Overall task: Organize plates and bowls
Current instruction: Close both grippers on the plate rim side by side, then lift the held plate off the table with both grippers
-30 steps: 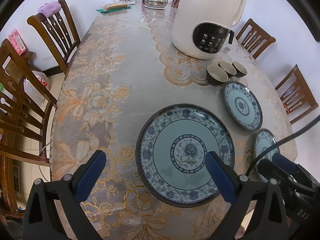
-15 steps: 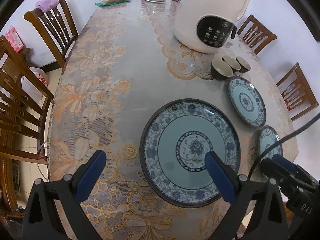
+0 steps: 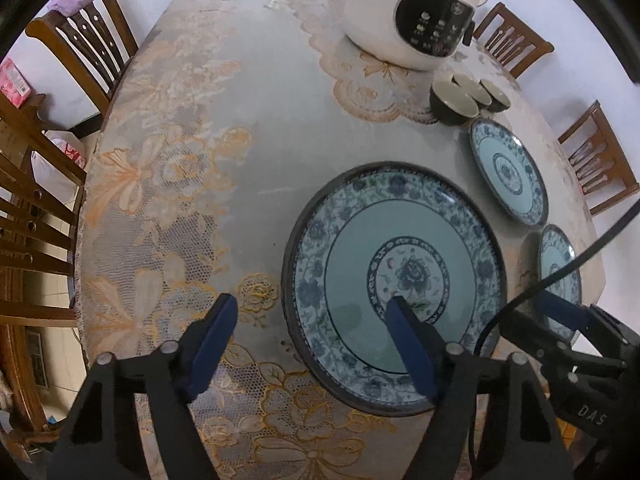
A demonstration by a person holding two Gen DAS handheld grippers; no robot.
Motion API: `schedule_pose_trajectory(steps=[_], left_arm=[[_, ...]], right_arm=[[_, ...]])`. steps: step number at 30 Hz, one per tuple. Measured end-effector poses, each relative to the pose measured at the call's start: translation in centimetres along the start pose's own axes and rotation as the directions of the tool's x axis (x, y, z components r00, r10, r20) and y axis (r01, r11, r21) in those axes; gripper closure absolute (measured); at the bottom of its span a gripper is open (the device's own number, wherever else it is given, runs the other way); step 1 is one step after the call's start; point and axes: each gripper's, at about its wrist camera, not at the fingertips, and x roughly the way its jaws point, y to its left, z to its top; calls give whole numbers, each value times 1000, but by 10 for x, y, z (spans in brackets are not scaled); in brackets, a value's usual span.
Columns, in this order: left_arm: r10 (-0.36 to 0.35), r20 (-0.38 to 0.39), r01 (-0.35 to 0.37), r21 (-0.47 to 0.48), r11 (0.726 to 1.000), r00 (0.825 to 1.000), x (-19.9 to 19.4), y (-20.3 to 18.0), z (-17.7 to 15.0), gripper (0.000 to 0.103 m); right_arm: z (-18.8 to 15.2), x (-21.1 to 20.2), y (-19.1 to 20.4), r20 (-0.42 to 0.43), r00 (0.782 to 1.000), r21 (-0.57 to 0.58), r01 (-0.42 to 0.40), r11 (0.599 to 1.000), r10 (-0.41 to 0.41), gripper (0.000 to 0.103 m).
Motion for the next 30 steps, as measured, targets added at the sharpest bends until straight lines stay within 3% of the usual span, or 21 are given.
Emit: schedule_pose_trajectory(steps=[5, 11, 14, 16, 18, 30], left_arm=[[-2, -29, 2, -9, 1000, 1000, 10, 7, 3, 27], [-18, -57, 18, 12, 1000, 998, 20, 5, 4, 34], [-20, -58, 21, 19, 1000, 998, 22, 4, 5, 41], [-22, -53, 24, 25, 999, 998, 22, 4, 6, 55], [-18, -51, 20, 49, 999, 999, 21, 3, 8, 65], [10, -25, -11, -24, 1000, 1000, 19, 31, 25, 66]], right_arm=[[3, 12, -4, -31, 999, 16, 8, 1000, -7, 55], [7, 30, -2, -90, 996, 24, -2, 1000, 4, 69], [8, 35, 2, -101, 995, 21, -19, 1000, 21, 75], [10, 37, 4, -101, 995, 15, -12, 1000, 13, 79], [15, 39, 6, -98, 995, 13, -14, 1000, 15, 79], [54, 50, 38, -41, 999, -74, -18, 997, 15, 80]])
